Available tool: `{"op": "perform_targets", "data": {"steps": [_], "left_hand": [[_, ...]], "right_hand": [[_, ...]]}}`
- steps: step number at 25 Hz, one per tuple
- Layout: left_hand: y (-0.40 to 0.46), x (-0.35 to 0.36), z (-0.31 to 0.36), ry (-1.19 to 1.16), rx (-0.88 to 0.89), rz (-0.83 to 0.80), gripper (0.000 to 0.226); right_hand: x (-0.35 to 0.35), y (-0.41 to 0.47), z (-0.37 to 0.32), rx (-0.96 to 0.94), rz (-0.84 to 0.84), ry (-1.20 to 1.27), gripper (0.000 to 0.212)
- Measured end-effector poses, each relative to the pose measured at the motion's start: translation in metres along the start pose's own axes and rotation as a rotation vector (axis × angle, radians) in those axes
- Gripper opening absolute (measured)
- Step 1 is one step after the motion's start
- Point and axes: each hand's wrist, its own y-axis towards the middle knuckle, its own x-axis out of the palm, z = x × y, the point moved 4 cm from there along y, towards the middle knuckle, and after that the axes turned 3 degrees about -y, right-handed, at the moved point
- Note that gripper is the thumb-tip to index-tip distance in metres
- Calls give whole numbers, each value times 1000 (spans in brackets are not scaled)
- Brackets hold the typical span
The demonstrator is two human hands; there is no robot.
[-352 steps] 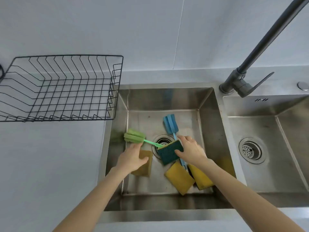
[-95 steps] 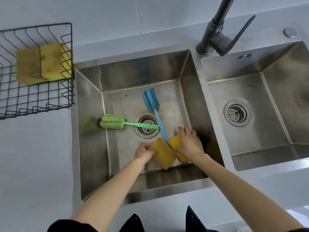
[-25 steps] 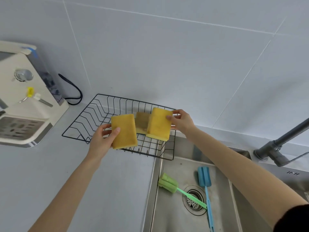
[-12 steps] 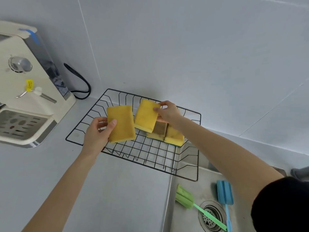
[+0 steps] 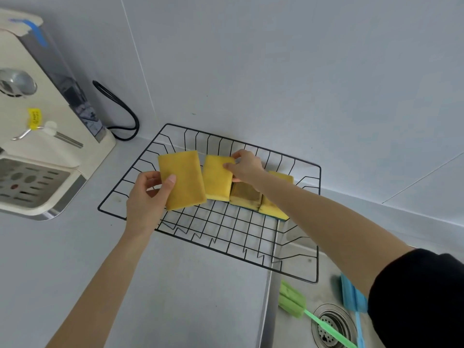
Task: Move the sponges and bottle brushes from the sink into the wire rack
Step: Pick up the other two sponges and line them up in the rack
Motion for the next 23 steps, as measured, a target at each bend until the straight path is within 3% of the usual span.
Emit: {"op": "perform_targets", "data": {"steps": [3, 7, 10, 13, 23], "left_hand": [[1, 1, 0, 1, -6, -3, 29], [2, -1, 0, 10, -17, 3, 37], [8, -3, 1, 46, -10, 9, 41], [16, -5, 2, 121, 3, 16, 42], [66, 33, 6, 483, 55, -92, 41]], "right_hand": [[2, 0, -2, -105, 52, -263, 42], [2, -6, -2, -271, 148, -426, 43], [18, -19, 3, -473, 26, -638, 60], [36, -24, 17, -557, -95, -899, 76], [36, -18, 41, -612, -22, -928, 68]]}}
